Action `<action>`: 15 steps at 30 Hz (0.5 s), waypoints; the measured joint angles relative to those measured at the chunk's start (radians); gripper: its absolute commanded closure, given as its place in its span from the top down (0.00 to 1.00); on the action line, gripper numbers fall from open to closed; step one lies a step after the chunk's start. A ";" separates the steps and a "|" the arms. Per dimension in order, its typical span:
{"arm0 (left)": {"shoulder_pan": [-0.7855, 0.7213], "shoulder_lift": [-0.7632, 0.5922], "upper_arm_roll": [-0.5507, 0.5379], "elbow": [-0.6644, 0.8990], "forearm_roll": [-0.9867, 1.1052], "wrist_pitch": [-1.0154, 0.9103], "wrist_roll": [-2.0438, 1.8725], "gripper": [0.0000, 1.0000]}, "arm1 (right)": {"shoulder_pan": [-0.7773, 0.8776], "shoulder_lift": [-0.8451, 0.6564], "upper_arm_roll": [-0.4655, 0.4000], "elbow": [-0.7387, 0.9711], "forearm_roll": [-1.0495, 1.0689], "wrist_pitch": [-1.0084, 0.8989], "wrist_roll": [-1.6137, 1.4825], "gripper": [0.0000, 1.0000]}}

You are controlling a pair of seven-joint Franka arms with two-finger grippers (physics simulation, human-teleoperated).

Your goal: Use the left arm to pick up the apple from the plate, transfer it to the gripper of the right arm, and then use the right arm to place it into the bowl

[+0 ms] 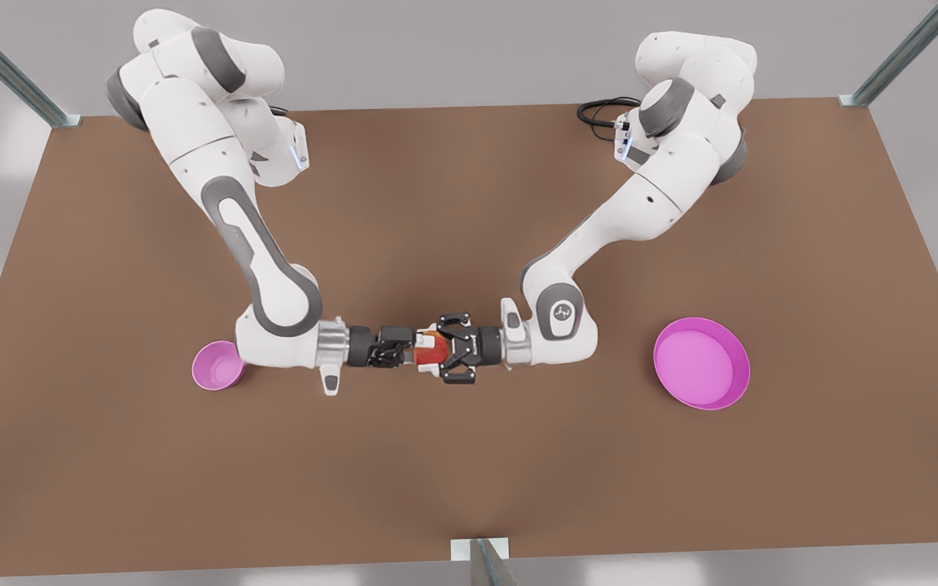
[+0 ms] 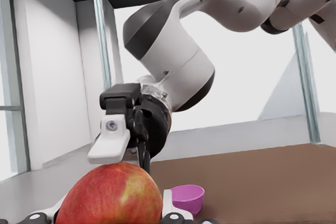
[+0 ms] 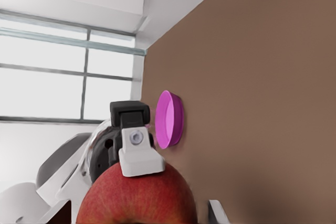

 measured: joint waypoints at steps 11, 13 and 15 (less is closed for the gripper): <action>-0.001 0.000 0.000 0.000 -0.002 0.000 0.174 0.73 | 0.056 0.005 0.001 0.002 0.054 0.079 -0.074 0.79; 0.000 0.000 0.000 0.000 -0.003 0.000 0.196 0.73 | 0.056 0.005 0.000 0.003 0.060 0.088 -0.085 0.65; 0.000 0.000 0.000 0.000 -0.002 -0.001 0.215 0.95 | 0.056 0.005 0.001 0.004 0.064 0.093 -0.097 0.63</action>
